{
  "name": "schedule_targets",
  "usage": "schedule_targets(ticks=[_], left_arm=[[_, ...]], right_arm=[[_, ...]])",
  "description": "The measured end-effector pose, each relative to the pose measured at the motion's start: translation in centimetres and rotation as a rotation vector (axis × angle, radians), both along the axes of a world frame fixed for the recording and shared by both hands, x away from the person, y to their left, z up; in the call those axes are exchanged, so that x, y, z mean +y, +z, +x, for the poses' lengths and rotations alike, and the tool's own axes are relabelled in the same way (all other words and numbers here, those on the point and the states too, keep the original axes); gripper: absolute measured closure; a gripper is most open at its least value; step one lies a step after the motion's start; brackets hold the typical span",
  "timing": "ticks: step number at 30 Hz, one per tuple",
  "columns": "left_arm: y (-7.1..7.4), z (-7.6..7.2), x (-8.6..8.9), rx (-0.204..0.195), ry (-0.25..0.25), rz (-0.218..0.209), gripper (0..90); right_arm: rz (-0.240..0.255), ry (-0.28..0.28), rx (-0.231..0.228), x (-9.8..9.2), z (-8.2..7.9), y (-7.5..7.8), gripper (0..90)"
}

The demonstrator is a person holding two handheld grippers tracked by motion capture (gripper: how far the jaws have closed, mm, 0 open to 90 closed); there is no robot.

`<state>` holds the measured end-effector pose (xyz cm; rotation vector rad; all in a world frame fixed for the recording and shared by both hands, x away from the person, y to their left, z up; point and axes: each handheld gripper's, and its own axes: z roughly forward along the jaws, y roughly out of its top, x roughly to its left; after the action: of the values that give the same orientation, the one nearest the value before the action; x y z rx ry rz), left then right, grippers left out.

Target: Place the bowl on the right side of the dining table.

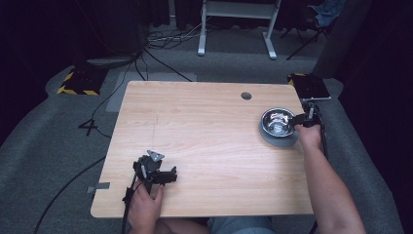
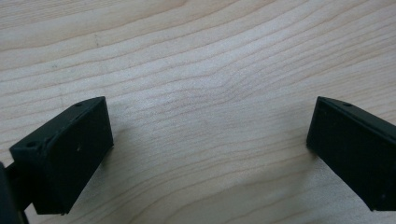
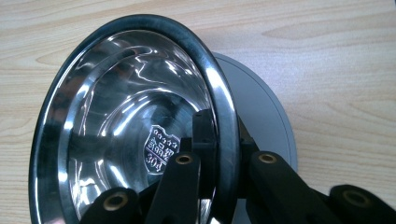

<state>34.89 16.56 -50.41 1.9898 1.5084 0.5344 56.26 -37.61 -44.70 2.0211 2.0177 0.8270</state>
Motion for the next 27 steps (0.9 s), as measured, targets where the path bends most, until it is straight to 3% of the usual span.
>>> schedule_targets(ticks=[13, 15, 16, 19, 23, 27], left_arm=[[0.0, 0.0, 0.0, 0.000, 0.000, 0.000, 0.5], [0.0, 0.0, 0.0, 0.000, 0.000, 0.000, 0.5], [0.0, 0.0, 0.0, 0.000, 0.000, 0.000, 0.5], [0.0, 0.0, 0.0, -0.001, -0.001, 0.001, 0.5], [0.0, 0.0, 0.0, 0.000, 0.000, 0.000, 0.5], [0.0, 0.0, 0.0, 0.000, 0.000, 0.000, 0.5]], right_arm=[[0.035, -0.011, 0.025, -1.0, -0.4, -1.0, 84.9], [0.017, -0.013, 0.027, -0.9, -0.3, -1.1, 70.8], [0.017, -0.013, 0.027, -0.9, -0.3, -1.1, 70.8], [-0.061, -0.011, 0.017, -0.8, -0.4, -1.2, 57.8], [-0.077, -0.007, -0.022, -1.0, -0.5, -1.0, 49.2], [-0.119, 0.007, -0.059, -0.8, -0.7, -0.1, 48.1]])
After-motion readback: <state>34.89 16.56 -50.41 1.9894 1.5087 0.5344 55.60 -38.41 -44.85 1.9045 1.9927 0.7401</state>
